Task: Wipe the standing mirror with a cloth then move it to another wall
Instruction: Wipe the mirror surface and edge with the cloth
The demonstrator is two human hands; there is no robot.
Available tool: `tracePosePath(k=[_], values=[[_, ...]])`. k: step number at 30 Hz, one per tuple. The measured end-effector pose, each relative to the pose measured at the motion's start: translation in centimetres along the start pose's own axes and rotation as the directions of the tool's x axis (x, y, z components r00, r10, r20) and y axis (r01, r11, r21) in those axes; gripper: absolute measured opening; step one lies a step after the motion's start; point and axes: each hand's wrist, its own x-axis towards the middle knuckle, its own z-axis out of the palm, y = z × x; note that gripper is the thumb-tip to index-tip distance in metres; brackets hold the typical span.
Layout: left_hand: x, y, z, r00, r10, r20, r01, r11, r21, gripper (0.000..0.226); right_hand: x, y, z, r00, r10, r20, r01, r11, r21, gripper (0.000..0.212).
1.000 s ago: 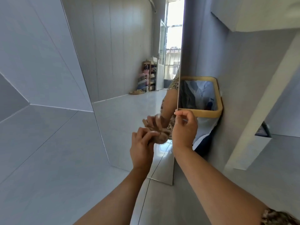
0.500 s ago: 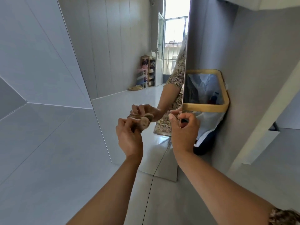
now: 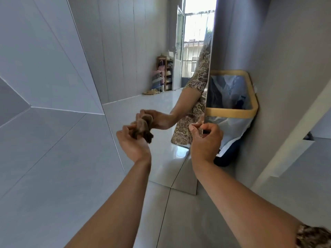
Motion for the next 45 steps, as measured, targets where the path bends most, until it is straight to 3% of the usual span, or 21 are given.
tracePosePath(k=[2, 4, 7, 10, 13, 17, 20, 23, 27, 30, 32, 35, 37, 40, 43, 45], values=[[-1.8, -3.0, 0.0, 0.987, -0.136, 0.086, 0.122, 0.982, 0.146, 0.015, -0.3, 0.6, 0.2, 0.998, 0.056, -0.009, -0.057, 0.998, -0.028, 0.03], [-4.2, -4.4, -0.7, 0.944, -0.328, 0.042, 0.305, 0.912, 0.275, 0.021, -0.6, 1.2, 0.1, 0.987, 0.159, -0.02, -0.16, 0.983, -0.093, 0.031], [-6.0, -3.8, -1.3, 0.857, -0.516, -0.014, 0.508, 0.838, 0.197, 0.023, -1.0, 1.4, -0.2, 0.954, 0.299, -0.004, -0.296, 0.942, -0.156, 0.029], [-3.0, -2.9, -1.3, 0.924, -0.365, -0.115, 0.377, 0.921, 0.101, 0.028, -1.0, 0.9, -0.4, 0.955, 0.296, -0.013, -0.291, 0.933, -0.213, 0.029], [-0.2, -1.2, -1.8, 0.962, -0.205, -0.179, 0.222, 0.972, 0.079, 0.025, -1.6, 1.3, -0.5, 0.963, 0.269, 0.011, -0.264, 0.952, -0.154, 0.029], [0.5, -2.2, -1.8, 0.951, -0.241, -0.192, 0.261, 0.961, 0.089, 0.021, -2.2, 2.0, -0.5, 0.96, 0.28, -0.006, -0.279, 0.955, -0.104, 0.036], [-0.9, -5.0, -2.3, 0.878, -0.432, -0.207, 0.451, 0.891, 0.054, 0.023, -2.2, 2.1, -0.3, 0.955, 0.297, -0.015, -0.297, 0.951, -0.081, 0.035], [-2.2, -7.8, -3.6, 0.748, -0.635, -0.193, 0.656, 0.751, 0.071, 0.021, -2.3, 2.2, -0.2, 0.947, 0.322, -0.01, -0.322, 0.944, -0.072, 0.033], [-1.9, -8.6, -4.0, 0.629, -0.737, -0.248, 0.737, 0.667, -0.112, 0.016, -2.2, 2.1, -0.5, 0.947, 0.322, 0.006, -0.321, 0.944, -0.082, 0.03], [-0.2, -7.7, -4.1, 0.638, -0.707, -0.305, 0.666, 0.705, -0.243, 0.03, -1.9, 2.2, -0.8, 0.942, 0.335, 0.029, -0.332, 0.939, -0.091, 0.028], [0.8, -7.6, -3.8, 0.711, -0.631, -0.312, 0.574, 0.776, -0.261, 0.024, -1.9, 2.4, -1.0, 0.94, 0.338, 0.038, -0.334, 0.939, -0.084, 0.027], [0.3, -8.3, -3.6, 0.797, -0.543, -0.264, 0.536, 0.838, -0.105, 0.02, -1.9, 2.5, -1.1, 0.946, 0.32, 0.041, -0.317, 0.946, -0.069, 0.026], [-0.7, -9.8, -3.6, 0.742, -0.608, -0.282, 0.601, 0.79, -0.123, 0.017, -2.1, 2.5, -0.9, 0.949, 0.313, 0.032, -0.31, 0.948, -0.078, 0.028], [-0.8, -13.5, -3.1, 0.533, -0.819, -0.212, 0.804, 0.569, -0.173, 0.036, -2.3, 2.3, -0.4, 0.945, 0.328, 0.004, -0.327, 0.944, -0.048, 0.03], [2.0, -20.5, -1.7, 0.476, -0.863, -0.171, 0.872, 0.488, -0.034, 0.036, -2.1, 1.9, -0.7, 0.933, 0.36, 0.006, -0.36, 0.933, -0.003, 0.032], [2.8, -22.1, -0.6, 0.473, -0.876, -0.097, 0.88, 0.463, 0.111, 0.032, -1.7, 2.1, -1.2, 0.929, 0.369, 0.015, -0.369, 0.929, -0.01, 0.035]])
